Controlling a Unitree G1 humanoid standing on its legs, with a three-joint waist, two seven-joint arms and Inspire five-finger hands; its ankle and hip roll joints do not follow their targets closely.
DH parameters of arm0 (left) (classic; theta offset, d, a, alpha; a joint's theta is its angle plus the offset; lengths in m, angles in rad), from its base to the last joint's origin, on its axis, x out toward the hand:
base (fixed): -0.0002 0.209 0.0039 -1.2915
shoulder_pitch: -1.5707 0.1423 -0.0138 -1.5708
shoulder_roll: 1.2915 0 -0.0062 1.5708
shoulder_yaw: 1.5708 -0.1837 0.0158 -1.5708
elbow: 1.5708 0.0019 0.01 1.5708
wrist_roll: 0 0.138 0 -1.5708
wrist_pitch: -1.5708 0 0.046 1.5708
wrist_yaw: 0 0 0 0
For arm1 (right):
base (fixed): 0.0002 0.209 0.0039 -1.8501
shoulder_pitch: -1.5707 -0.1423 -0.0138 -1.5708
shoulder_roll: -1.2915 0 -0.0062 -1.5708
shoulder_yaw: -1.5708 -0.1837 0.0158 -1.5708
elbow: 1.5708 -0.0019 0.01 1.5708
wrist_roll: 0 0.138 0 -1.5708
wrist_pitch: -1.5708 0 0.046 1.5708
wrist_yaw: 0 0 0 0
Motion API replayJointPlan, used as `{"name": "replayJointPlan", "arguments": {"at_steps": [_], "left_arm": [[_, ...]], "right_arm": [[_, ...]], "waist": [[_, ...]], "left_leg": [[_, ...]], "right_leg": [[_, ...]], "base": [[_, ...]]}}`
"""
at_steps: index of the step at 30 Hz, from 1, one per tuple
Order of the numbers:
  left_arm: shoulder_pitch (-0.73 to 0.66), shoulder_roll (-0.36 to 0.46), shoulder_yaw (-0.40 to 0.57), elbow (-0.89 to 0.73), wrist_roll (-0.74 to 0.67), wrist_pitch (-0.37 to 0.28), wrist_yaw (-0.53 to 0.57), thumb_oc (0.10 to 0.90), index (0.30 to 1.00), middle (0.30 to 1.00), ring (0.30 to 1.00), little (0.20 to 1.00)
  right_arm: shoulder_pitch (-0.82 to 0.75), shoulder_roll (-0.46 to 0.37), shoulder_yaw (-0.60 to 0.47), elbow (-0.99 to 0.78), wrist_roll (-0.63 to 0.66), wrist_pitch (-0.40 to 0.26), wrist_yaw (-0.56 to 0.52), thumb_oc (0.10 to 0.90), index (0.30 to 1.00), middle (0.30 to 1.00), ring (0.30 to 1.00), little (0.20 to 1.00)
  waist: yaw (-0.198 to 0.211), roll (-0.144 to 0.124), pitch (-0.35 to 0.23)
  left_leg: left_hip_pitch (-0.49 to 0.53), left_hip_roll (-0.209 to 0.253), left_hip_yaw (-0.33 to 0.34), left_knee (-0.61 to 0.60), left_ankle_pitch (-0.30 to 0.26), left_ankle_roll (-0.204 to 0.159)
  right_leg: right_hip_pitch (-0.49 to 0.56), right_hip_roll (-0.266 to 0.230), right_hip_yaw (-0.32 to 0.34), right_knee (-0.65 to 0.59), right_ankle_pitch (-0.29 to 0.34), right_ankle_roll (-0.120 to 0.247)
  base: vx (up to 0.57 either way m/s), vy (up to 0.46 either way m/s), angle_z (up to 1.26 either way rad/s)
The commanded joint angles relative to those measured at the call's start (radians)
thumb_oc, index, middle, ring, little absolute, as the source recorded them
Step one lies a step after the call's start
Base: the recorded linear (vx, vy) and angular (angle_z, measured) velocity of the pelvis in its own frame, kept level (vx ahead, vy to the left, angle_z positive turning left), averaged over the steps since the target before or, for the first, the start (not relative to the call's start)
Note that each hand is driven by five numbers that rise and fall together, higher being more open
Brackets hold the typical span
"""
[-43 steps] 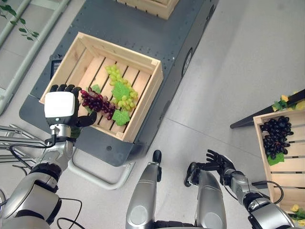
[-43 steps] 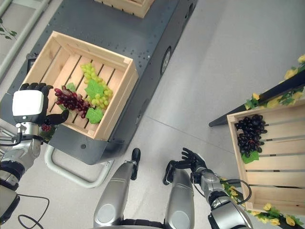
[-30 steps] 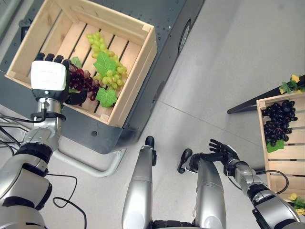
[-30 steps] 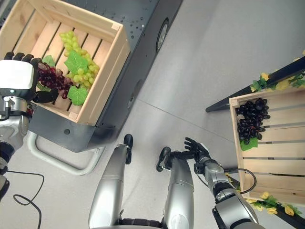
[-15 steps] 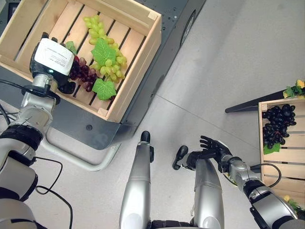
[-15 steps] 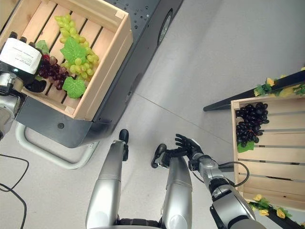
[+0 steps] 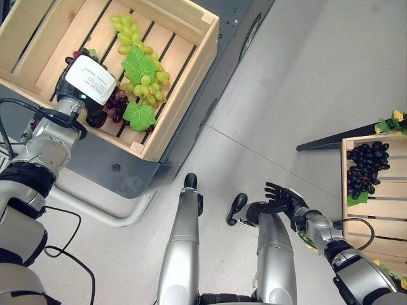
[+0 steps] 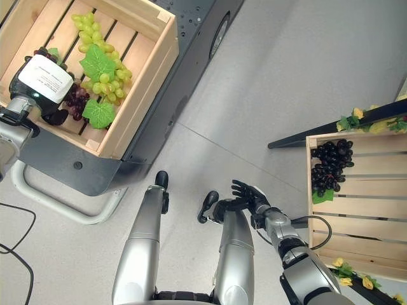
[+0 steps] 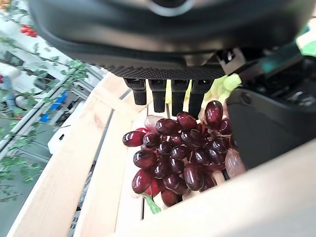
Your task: Pick up the fruits from the basket on one side to the basket on the other side
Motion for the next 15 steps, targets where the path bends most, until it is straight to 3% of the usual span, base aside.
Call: {"name": "replayJointPlan", "arguments": {"at_steps": [1, 9, 12, 15], "left_arm": [[-0.087, 0.134, 0.020, -0.032, -0.031, -0.020, 0.140, 0.800, 0.900, 0.900, 0.900, 0.900], [-0.129, 0.110, -0.011, -0.026, -0.048, -0.080, 0.186, 0.800, 0.900, 0.900, 0.900, 0.900], [-0.147, 0.098, -0.032, -0.023, -0.059, -0.206, 0.168, 0.800, 0.900, 0.900, 0.900, 0.900], [-0.146, 0.097, -0.053, -0.039, -0.125, -0.247, 0.087, 0.800, 0.900, 0.900, 0.900, 0.900]], "right_arm": [[0.061, -0.005, -0.048, -0.005, 0.035, -0.045, 0.052, 0.800, 0.900, 0.900, 0.900, 0.900], [0.061, 0.000, -0.042, -0.002, 0.036, -0.052, 0.066, 0.800, 0.900, 0.900, 0.900, 0.900], [0.056, 0.001, -0.038, -0.007, 0.041, -0.048, 0.062, 0.800, 0.900, 0.900, 0.900, 0.900], [0.056, -0.003, -0.040, -0.011, 0.041, -0.047, 0.059, 0.800, 0.900, 0.900, 0.900, 0.900]], "waist": [[0.021, 0.013, -0.014], [0.014, -0.001, -0.014], [0.010, -0.002, -0.014], [0.008, 0.004, -0.014]], "left_leg": [[0.096, -0.021, 0.091, -0.043, -0.096, 0.082], [0.081, -0.018, 0.089, -0.052, -0.091, 0.080], [0.077, -0.015, 0.092, -0.059, -0.088, 0.079], [0.073, -0.017, 0.092, -0.068, -0.085, 0.078]], "right_leg": [[0.076, 0.023, 0.008, -0.063, 0.075, 0.003], [0.060, 0.028, 0.006, -0.067, 0.081, 0.005], [0.054, 0.027, 0.005, -0.074, 0.086, 0.006], [0.045, 0.027, 0.009, -0.074, 0.087, 0.009]], "base": [[0.00, 0.000, 0.00], [0.00, -0.003, 0.03], [0.00, 0.000, 0.00], [-0.01, 0.022, 0.02]]}}
